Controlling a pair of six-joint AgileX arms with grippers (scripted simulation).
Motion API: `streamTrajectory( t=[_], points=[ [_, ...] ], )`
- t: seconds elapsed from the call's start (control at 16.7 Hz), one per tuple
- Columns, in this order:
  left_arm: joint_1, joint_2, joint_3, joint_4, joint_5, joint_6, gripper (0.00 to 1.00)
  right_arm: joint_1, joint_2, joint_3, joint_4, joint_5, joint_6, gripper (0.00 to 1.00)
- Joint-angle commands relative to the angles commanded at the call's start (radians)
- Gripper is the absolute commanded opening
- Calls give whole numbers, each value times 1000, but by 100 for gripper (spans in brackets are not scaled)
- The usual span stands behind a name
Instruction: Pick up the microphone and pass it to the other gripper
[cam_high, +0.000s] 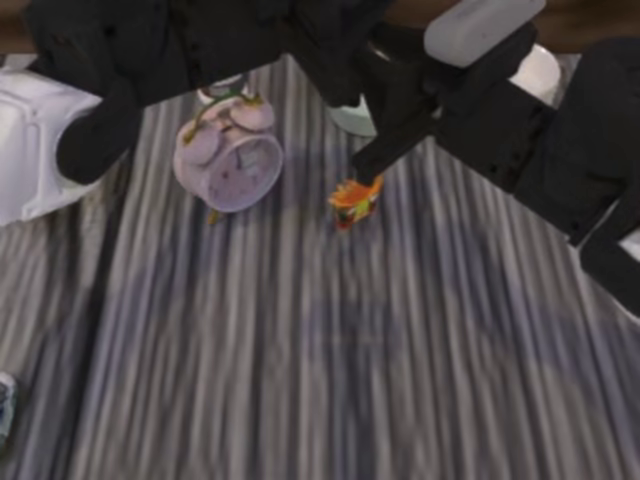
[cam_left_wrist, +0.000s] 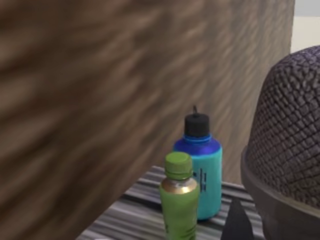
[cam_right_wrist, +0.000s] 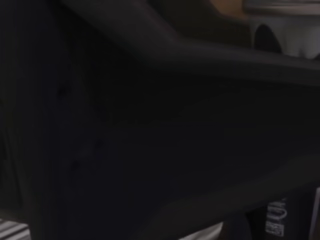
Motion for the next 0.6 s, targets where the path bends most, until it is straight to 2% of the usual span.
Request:
streamTrajectory(
  t=[0.18, 0.6],
  points=[
    [0, 0, 0, 0, 0, 0, 0, 0, 0, 0, 0, 0, 0, 0],
    [0, 0, 0, 0, 0, 0, 0, 0, 0, 0, 0, 0, 0, 53]
  ],
)
